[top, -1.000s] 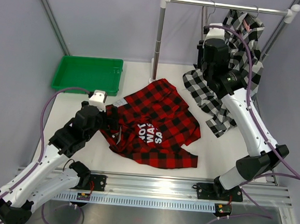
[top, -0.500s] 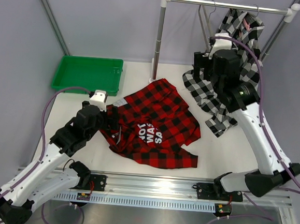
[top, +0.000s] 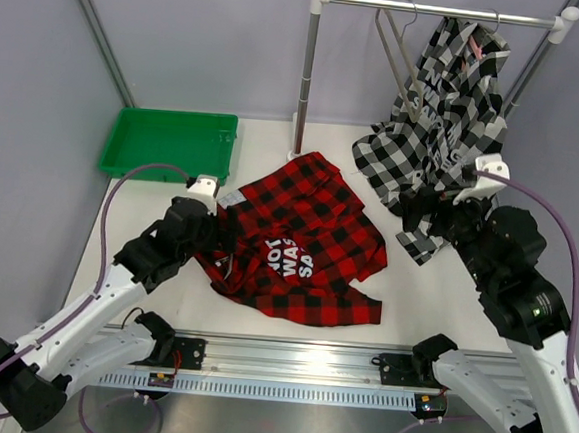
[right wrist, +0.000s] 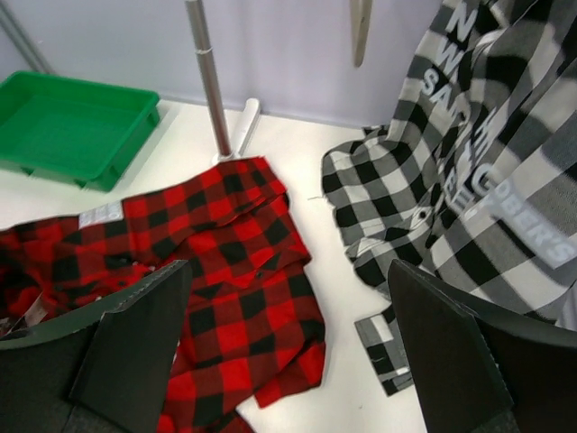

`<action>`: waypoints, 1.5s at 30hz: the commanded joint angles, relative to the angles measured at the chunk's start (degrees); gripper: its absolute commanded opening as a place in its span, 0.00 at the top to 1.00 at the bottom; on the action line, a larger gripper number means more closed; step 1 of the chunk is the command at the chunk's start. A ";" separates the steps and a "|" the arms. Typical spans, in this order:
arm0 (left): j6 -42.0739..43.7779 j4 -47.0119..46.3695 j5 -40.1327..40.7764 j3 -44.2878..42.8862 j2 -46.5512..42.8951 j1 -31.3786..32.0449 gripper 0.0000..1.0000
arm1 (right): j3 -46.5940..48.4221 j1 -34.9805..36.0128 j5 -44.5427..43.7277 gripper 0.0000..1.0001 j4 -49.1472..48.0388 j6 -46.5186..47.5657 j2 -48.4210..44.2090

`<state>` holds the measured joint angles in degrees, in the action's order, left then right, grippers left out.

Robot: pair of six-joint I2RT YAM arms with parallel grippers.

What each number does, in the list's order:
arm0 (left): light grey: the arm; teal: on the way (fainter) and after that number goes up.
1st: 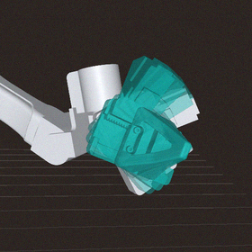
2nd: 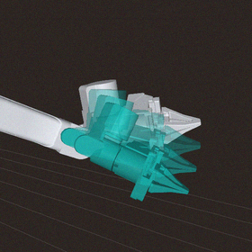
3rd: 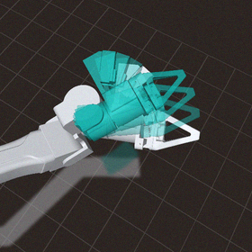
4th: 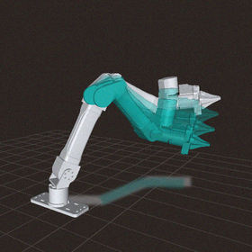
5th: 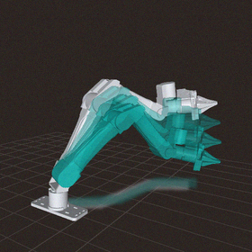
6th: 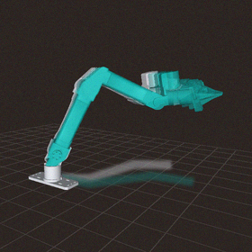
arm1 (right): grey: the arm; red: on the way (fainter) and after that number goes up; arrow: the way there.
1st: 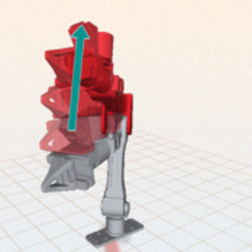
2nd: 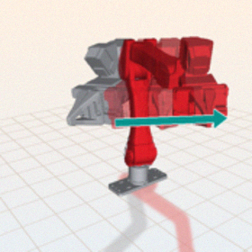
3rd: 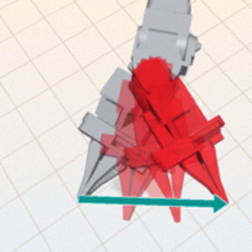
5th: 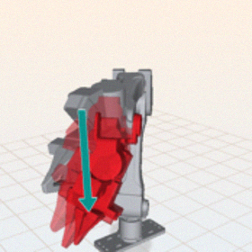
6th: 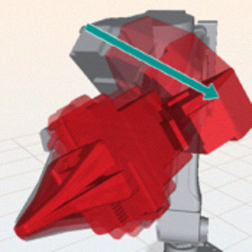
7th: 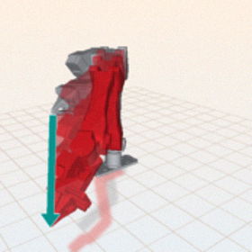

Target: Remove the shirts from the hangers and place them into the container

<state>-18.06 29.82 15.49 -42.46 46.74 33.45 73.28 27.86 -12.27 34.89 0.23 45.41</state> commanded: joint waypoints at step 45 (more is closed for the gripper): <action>-14.55 -14.89 5.34 -6.93 41.42 8.30 1.00 | -24.23 0.09 20.98 0.00 -3.43 -9.99 -22.56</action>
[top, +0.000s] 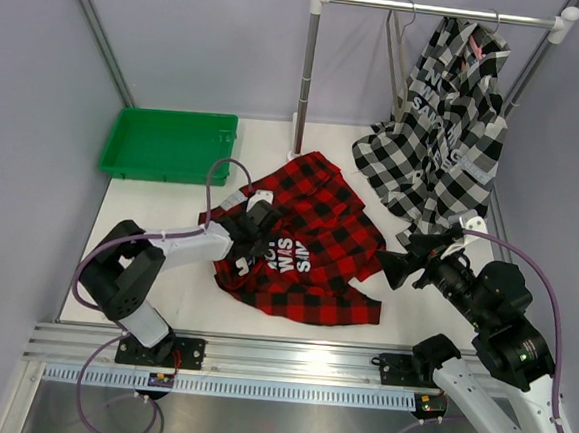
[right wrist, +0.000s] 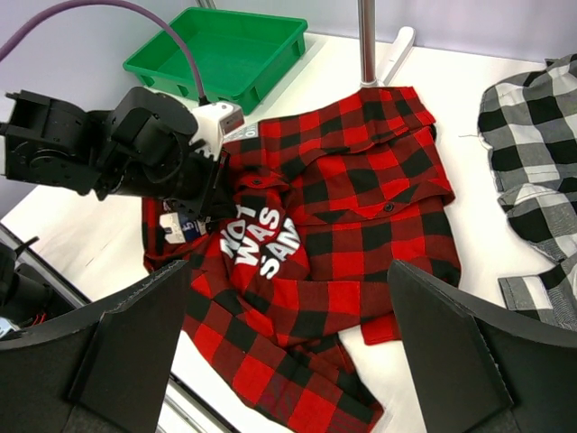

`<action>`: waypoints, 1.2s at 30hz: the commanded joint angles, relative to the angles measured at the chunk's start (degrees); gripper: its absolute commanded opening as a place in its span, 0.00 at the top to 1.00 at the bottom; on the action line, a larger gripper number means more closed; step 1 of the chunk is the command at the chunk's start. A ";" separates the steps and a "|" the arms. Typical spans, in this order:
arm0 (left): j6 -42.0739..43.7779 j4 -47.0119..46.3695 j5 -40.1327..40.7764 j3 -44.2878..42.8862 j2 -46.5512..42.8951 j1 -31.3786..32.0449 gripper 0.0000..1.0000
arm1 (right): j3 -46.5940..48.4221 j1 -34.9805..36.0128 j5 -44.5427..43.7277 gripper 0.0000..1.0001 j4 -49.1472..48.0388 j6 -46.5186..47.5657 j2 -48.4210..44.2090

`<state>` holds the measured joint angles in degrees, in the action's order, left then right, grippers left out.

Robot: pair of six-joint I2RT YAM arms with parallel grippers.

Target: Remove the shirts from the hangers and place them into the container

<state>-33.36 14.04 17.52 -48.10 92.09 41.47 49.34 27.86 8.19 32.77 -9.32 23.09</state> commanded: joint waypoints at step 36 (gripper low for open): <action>33.63 -1.11 15.01 -44.80 -9.40 -27.31 1.00 | -1.00 0.09 2.36 0.01 -1.40 -0.79 -2.09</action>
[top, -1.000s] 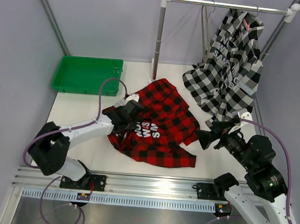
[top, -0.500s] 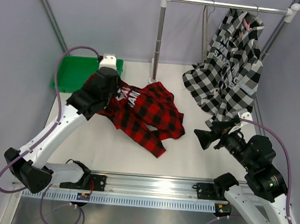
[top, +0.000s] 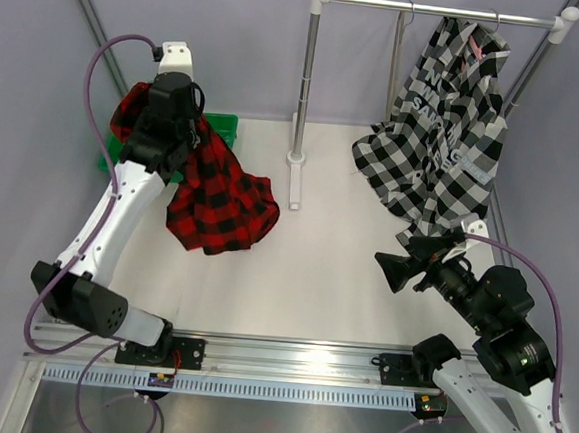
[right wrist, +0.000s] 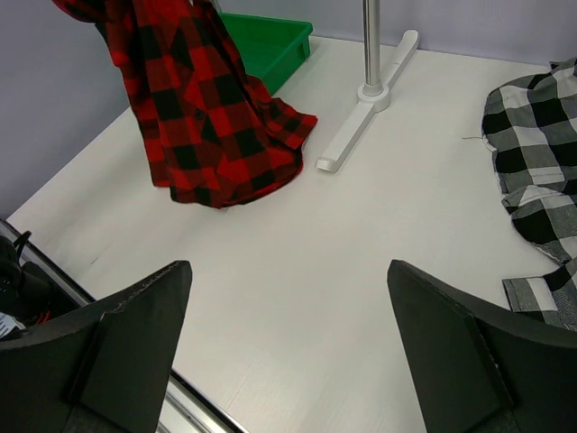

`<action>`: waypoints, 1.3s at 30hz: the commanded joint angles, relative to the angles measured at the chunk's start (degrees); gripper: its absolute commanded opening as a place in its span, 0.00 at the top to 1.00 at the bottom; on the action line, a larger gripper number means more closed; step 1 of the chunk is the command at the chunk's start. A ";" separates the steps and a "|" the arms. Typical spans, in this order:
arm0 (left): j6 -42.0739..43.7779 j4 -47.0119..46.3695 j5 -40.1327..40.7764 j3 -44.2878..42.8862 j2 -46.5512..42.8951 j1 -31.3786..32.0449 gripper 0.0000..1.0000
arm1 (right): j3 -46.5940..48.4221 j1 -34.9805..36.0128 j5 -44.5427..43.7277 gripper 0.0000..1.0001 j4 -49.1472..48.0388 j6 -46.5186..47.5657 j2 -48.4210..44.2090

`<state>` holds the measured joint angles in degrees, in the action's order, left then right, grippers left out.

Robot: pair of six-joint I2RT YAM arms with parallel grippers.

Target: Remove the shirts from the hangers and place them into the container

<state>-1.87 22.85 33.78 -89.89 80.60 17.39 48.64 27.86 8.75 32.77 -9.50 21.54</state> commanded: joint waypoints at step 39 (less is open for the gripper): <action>-7.71 -19.17 -17.43 -1.87 33.85 -19.76 0.06 | -0.74 0.18 2.58 0.00 -2.27 -0.17 4.74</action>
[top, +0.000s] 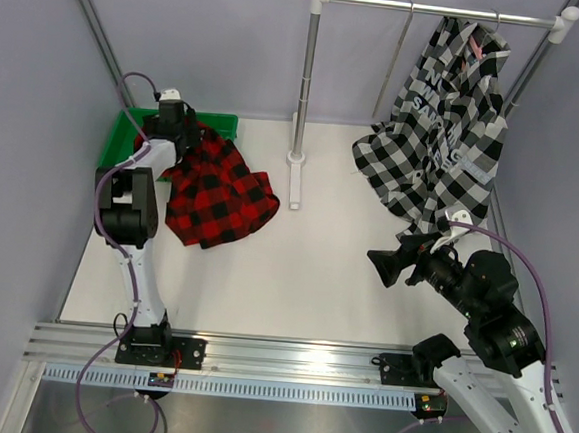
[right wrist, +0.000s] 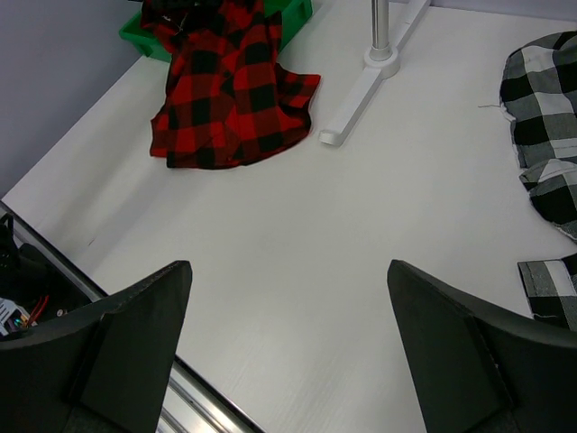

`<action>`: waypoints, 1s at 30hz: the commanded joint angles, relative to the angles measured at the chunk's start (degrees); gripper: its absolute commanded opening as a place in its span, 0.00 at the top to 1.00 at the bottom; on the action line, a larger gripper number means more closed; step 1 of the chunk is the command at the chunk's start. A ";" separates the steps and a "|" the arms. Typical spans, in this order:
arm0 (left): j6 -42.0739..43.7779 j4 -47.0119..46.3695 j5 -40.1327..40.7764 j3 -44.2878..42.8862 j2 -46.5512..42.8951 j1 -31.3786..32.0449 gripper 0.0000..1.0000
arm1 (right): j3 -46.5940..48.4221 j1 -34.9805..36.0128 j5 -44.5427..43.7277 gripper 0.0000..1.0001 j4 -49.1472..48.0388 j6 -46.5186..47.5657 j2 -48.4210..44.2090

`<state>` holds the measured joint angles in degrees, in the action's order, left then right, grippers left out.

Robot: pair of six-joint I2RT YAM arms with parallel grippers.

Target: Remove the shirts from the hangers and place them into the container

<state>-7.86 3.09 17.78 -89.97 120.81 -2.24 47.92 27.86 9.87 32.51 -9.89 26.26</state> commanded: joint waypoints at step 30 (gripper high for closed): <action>-22.89 16.69 3.83 41.97 -54.89 16.91 0.01 | -0.64 0.18 5.07 0.00 -2.80 -1.01 -3.67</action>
<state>-26.96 22.48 15.57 -51.72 69.38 12.80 47.55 27.86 13.23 31.33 -10.41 23.27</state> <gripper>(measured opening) 0.988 0.993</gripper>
